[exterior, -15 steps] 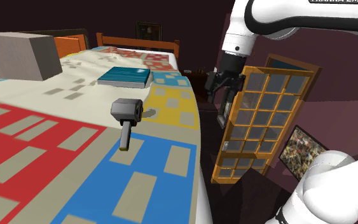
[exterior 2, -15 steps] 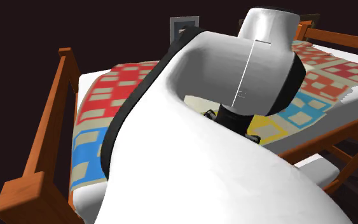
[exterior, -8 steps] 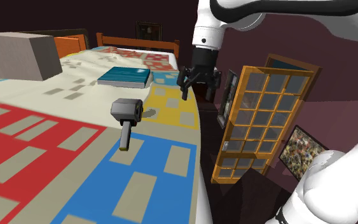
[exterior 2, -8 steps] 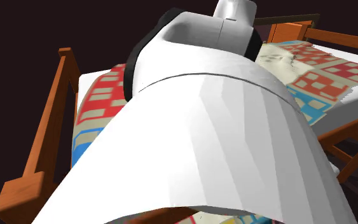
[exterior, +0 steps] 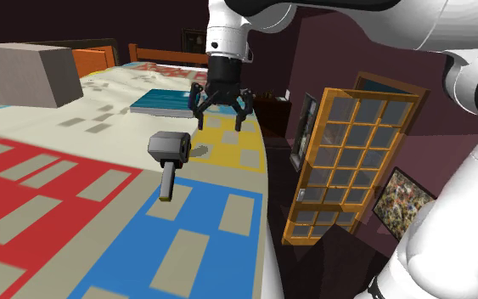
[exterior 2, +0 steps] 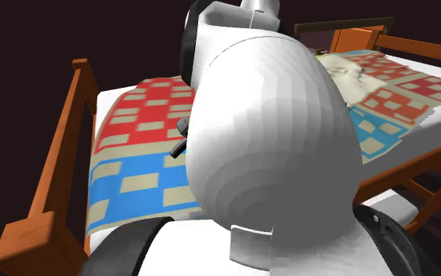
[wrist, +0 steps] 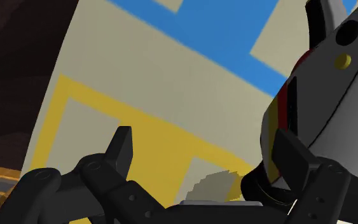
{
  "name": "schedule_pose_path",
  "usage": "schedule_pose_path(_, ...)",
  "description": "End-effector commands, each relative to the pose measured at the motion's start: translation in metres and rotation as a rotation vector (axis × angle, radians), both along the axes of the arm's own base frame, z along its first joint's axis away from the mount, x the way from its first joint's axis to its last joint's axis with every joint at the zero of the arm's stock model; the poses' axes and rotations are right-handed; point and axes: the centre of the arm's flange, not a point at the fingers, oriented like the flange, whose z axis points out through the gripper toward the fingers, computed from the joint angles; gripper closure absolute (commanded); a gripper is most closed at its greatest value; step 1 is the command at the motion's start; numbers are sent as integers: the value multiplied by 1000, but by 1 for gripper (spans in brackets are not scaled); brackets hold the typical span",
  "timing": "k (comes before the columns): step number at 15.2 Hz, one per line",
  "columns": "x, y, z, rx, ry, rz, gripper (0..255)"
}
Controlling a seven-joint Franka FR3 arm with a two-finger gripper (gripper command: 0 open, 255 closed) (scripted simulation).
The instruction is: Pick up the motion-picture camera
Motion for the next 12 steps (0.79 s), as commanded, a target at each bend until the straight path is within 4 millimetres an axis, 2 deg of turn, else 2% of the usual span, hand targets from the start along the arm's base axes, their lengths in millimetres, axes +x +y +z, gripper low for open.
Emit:
schedule_pose_path(1, 22, 17, 0, 6, 26, -25, 0)
schedule_pose_path(7, 83, 71, -2, 24, 100, -90, 0)
schedule_pose_path(8, 84, 72, -2, 24, 101, -91, 0)
schedule_pose_path(12, 84, 72, -23, 24, 101, -91, 0)
